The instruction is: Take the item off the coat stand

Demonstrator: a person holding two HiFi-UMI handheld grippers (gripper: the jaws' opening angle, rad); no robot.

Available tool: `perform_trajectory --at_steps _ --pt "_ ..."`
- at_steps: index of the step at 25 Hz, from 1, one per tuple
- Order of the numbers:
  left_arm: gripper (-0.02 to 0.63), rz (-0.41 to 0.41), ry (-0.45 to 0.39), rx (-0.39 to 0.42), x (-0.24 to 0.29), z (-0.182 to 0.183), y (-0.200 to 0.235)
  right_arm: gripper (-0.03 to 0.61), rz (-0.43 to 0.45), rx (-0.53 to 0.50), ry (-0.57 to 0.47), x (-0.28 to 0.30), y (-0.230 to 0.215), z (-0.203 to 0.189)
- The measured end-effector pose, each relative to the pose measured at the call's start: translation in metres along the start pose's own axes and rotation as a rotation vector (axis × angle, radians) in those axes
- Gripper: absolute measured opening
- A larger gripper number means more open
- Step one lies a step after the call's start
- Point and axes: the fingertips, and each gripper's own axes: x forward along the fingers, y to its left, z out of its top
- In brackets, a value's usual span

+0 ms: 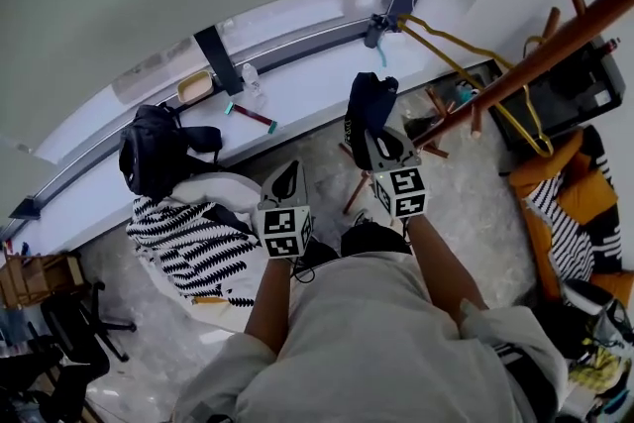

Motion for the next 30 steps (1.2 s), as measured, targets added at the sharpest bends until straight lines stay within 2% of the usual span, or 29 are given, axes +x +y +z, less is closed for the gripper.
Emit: perform_trajectory --at_steps 3,7,13,21,30 --pt "0.011 -0.027 0.027 -0.006 -0.002 -0.009 -0.003 0.038 0.004 -0.041 -0.002 -0.015 0.011 -0.004" --pt "0.011 -0.112 0.058 -0.015 0.002 -0.017 -0.023 0.038 0.025 -0.083 -0.001 -0.038 0.025 -0.012" --pt "0.011 -0.22 0.073 0.018 0.017 -0.021 -0.064 0.039 0.071 -0.041 0.017 -0.081 0.028 -0.035" --pt "0.011 -0.28 0.103 0.074 0.027 -0.03 -0.117 0.038 -0.013 0.015 0.012 -0.133 -0.006 -0.06" --pt "0.011 -0.314 0.121 0.136 0.02 -0.042 -0.207 0.038 -0.105 0.126 0.019 -0.214 -0.06 -0.099"
